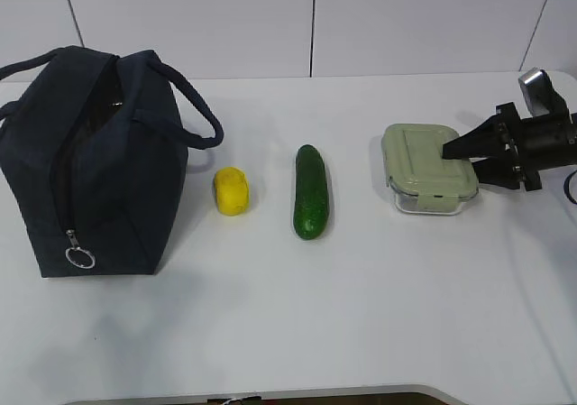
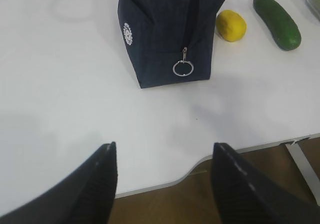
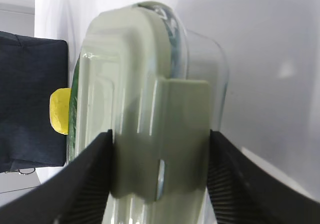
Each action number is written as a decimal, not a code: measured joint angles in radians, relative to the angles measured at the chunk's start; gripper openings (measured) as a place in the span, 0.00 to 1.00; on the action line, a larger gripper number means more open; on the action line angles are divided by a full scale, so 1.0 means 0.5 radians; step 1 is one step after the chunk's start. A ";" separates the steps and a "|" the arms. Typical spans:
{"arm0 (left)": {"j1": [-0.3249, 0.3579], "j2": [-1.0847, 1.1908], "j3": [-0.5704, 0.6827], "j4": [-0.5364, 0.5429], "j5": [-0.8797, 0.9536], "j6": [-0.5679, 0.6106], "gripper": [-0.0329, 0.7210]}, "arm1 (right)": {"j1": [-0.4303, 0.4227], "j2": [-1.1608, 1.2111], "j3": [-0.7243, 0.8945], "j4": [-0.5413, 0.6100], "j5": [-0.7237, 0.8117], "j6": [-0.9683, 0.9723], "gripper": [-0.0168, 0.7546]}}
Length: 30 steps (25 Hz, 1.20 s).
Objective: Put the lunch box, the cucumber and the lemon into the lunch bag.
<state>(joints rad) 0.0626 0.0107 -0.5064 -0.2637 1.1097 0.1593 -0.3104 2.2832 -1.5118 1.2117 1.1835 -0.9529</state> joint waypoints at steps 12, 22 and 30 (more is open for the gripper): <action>0.062 0.000 0.000 -0.004 0.000 0.000 0.62 | 0.000 0.000 0.000 0.000 0.000 0.028 0.55; 0.087 0.000 0.000 -0.004 0.000 0.000 0.62 | 0.000 0.000 0.000 0.000 0.004 0.036 0.55; 0.087 0.000 0.000 -0.004 0.000 0.000 0.62 | 0.000 0.000 0.000 0.000 0.004 0.041 0.55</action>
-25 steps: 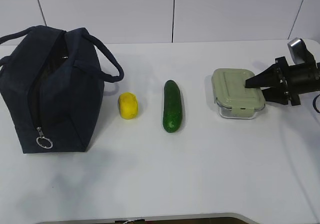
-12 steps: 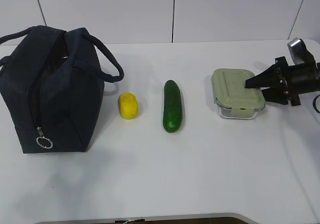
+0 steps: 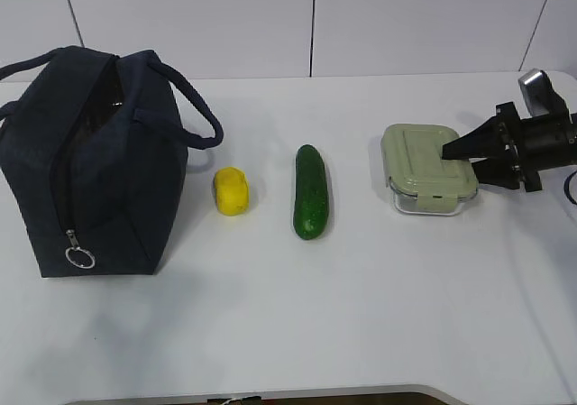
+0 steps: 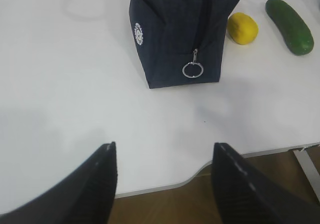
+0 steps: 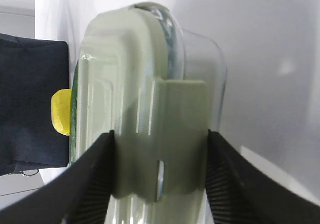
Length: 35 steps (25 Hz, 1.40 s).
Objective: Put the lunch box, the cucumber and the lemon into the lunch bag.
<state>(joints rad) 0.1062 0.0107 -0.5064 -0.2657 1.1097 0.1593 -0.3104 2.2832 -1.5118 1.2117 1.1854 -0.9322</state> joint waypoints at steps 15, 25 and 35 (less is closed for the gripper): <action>0.000 0.000 0.000 0.000 0.000 0.000 0.62 | 0.000 0.000 0.000 0.000 0.000 0.059 0.55; 0.000 0.000 0.000 0.000 0.000 0.000 0.62 | 0.000 -0.028 0.000 -0.032 -0.025 0.106 0.55; 0.000 0.000 0.000 0.000 0.000 0.000 0.62 | 0.000 -0.106 0.004 -0.075 -0.053 0.150 0.55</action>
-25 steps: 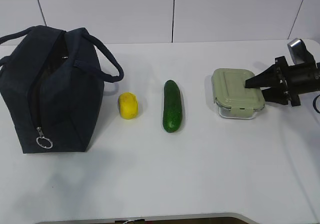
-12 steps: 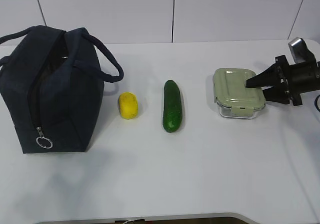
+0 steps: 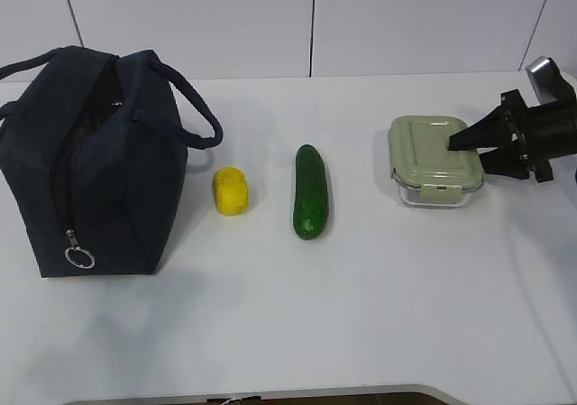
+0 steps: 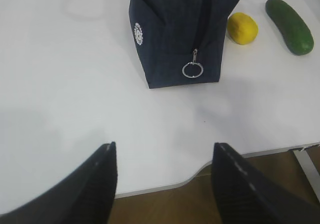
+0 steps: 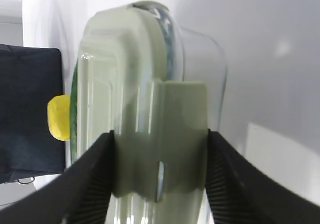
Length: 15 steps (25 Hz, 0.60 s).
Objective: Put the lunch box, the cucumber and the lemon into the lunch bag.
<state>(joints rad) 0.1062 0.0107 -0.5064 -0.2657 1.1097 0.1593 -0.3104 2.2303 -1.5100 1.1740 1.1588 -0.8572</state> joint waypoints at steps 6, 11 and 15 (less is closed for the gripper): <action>0.000 0.000 0.000 0.000 0.000 0.000 0.62 | 0.000 -0.068 0.000 0.027 0.000 0.033 0.55; 0.000 0.072 0.000 0.000 0.000 0.000 0.62 | 0.000 -0.114 0.000 0.037 0.000 0.061 0.55; 0.000 0.312 -0.105 0.000 -0.044 0.000 0.62 | 0.023 -0.152 0.000 0.045 0.000 0.090 0.55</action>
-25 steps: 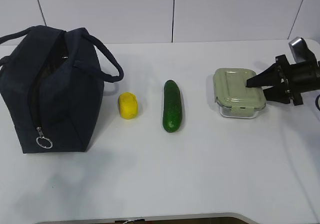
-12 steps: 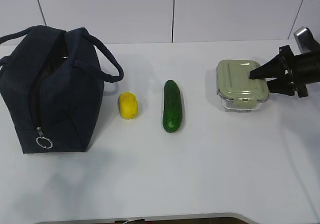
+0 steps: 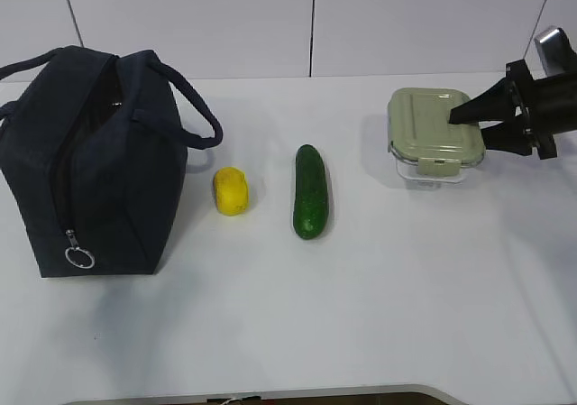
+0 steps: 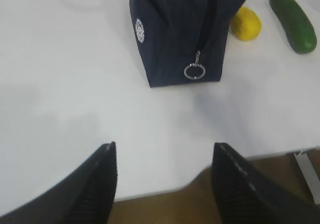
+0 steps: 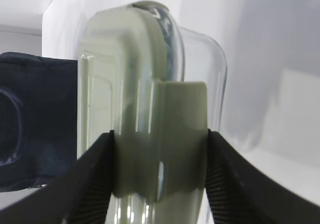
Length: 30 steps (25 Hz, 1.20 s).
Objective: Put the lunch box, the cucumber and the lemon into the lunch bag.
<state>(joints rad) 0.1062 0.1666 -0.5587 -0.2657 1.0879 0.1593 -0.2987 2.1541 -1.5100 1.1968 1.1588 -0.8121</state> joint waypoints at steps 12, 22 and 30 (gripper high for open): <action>0.000 1.018 -0.491 -0.242 -0.442 0.000 0.62 | 0.130 -0.106 0.004 0.055 0.004 0.050 0.55; 0.000 1.815 -0.811 -0.526 -0.548 0.080 0.62 | 0.228 -0.123 0.004 0.151 0.007 0.089 0.55; 0.000 2.253 -0.924 -0.824 -0.563 0.232 0.65 | 0.337 -0.140 -0.131 0.160 0.012 0.180 0.55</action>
<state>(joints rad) 0.1062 1.2930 -1.0208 -0.6778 0.8062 0.2756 -0.1304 2.0839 -1.5753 1.2767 1.1646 -0.7221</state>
